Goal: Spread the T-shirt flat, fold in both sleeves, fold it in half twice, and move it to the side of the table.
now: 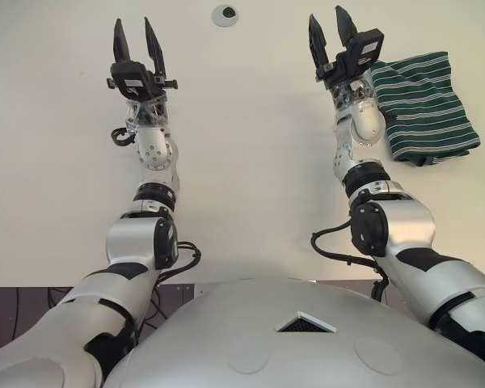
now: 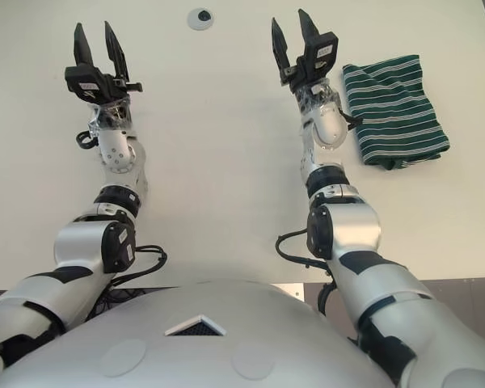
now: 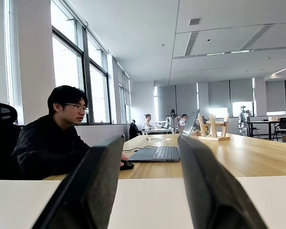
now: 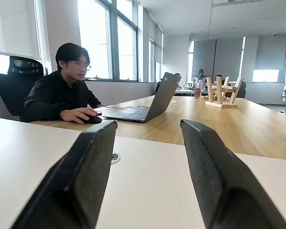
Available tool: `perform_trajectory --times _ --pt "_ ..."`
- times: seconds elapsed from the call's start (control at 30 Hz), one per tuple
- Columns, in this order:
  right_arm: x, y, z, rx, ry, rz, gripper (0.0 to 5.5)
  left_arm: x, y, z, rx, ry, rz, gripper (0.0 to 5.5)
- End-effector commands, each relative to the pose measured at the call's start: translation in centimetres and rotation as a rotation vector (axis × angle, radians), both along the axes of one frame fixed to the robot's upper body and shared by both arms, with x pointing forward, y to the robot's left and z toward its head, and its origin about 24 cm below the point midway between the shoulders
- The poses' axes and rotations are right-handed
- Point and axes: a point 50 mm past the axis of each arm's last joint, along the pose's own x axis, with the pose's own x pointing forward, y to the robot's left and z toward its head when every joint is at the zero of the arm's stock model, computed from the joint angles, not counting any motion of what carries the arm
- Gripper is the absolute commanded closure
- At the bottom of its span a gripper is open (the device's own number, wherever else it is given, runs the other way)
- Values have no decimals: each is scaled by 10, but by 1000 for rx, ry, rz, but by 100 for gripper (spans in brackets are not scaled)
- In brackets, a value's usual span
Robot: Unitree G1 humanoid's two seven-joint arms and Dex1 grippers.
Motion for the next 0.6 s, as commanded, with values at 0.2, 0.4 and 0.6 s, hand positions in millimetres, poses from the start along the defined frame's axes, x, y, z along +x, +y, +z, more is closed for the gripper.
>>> perform_trajectory --times 0.2,0.4,0.6 --pt "-31 14 2 102 -219 9 304 -32 1 -10 -9 -102 22 346" --pt "-42 15 -7 105 -233 -29 304 -43 -6 -26 -12 -37 8 346" --pt "-41 9 -15 94 -184 -67 304 -42 -14 -30 12 -1 -13 346"
